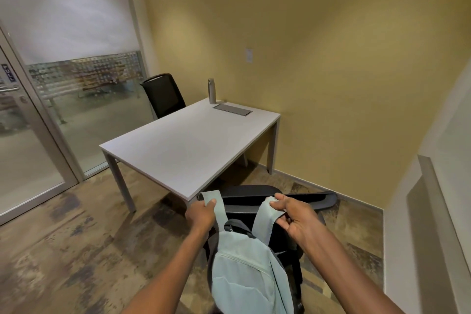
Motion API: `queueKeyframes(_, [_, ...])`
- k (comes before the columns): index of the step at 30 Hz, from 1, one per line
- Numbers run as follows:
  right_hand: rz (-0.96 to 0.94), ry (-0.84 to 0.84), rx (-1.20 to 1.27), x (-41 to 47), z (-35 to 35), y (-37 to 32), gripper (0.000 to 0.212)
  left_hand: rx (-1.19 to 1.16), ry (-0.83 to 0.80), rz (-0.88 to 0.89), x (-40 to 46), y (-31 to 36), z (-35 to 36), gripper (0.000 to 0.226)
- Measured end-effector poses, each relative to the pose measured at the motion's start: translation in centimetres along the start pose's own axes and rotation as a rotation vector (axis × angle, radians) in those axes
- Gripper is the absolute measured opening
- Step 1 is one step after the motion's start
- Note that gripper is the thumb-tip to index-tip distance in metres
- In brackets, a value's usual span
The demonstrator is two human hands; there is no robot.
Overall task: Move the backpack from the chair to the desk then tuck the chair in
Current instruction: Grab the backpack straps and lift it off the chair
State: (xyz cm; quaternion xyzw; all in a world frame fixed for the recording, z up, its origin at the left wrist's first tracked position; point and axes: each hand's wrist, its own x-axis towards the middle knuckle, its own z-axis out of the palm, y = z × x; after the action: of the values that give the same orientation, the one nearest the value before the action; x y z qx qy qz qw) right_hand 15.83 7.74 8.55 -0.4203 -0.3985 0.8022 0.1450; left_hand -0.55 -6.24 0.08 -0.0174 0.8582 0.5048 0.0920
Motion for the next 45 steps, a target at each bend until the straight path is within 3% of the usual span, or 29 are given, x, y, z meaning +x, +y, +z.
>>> queueKeyframes(7, [-0.003, -0.004, -0.005, -0.5, 2.8, 1.5, 0.038, -0.257, -0.008, -0.160, 2.9, -3.1, -2.7, 0.036])
queueKeyframes(12, [0.024, 0.007, -0.017, -1.2, 3.7, 2.8, 0.037, -0.240, 0.052, -0.204, 2.7, -5.5, -4.3, 0.039])
queueKeyframes(14, [0.038, 0.009, -0.005, -1.4, 3.9, 3.2, 0.037, -0.189, 0.017, -0.147, 3.3, -6.7, -4.6, 0.029])
queueKeyframes(17, [0.048, 0.011, 0.004, -1.7, 4.1, 3.4, 0.038, -0.075, -0.085, 0.003, 3.3, -7.4, -5.8, 0.035])
queueKeyframes(21, [0.044, -0.018, 0.021, -2.7, 4.8, 3.0, 0.034, 0.299, -0.259, 0.188, 2.0, -7.2, -7.4, 0.020])
queueKeyframes(23, [0.032, -0.031, 0.041, -3.1, 5.0, 2.5, 0.032, 0.438, -0.314, 0.318, 1.2, -7.6, -8.1, 0.035])
queueKeyframes(26, [0.005, -0.045, 0.071, -3.6, 5.1, 1.8, 0.029, 0.274, -0.472, 0.491, -1.0, -7.2, -9.7, 0.027])
queueKeyframes(30, [-0.030, -0.048, 0.108, -4.2, 4.7, 0.8, 0.028, 0.067, -0.751, 0.465, -4.3, -5.9, -10.6, 0.032])
queueKeyframes(33, [-0.051, -0.040, 0.104, -4.4, 3.7, 0.1, 0.029, 0.094, -0.674, 0.580, -5.0, -5.9, -8.9, 0.023])
queueKeyframes(36, [-0.066, -0.021, 0.097, -4.4, 2.4, -0.6, 0.031, 0.046, -0.543, 0.583, -5.5, -4.8, -7.1, 0.036])
queueKeyframes(45, [-0.126, 0.078, 0.095, -3.7, -2.7, -3.7, 0.029, -0.007, -0.636, 0.624, -8.0, -0.3, -2.9, 0.026])
